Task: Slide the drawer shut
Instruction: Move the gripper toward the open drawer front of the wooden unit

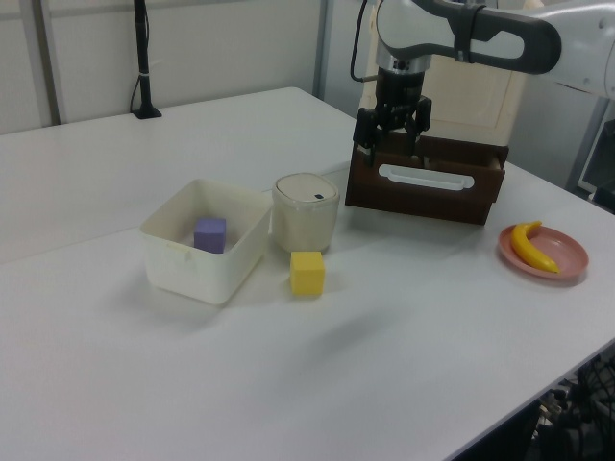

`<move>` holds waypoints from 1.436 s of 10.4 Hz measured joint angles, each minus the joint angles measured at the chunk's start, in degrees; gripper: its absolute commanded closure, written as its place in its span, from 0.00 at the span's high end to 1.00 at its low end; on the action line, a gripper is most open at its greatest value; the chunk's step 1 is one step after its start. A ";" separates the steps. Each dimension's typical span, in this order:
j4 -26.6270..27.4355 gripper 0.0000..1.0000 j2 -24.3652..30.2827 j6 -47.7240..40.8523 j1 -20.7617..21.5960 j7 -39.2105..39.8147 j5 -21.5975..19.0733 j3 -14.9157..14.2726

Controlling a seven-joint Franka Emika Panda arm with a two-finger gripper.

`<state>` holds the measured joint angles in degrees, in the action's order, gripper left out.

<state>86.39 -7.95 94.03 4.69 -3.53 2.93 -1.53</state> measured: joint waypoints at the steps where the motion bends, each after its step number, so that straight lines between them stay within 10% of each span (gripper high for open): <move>1: 0.00 1.00 0.00 0.00 0.00 0.00 0.00 0.00; 5: 0.00 1.00 0.00 0.00 0.00 0.06 0.00 0.00; 6: 0.00 0.80 0.00 0.00 0.00 0.08 0.00 0.00; 8: 0.06 0.00 -0.01 0.00 0.00 1.14 0.00 0.00; 15: 0.45 0.00 -0.03 -0.02 0.09 1.47 -0.09 0.06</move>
<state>86.84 -7.98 94.01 4.78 -2.06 2.84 -1.47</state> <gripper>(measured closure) 0.991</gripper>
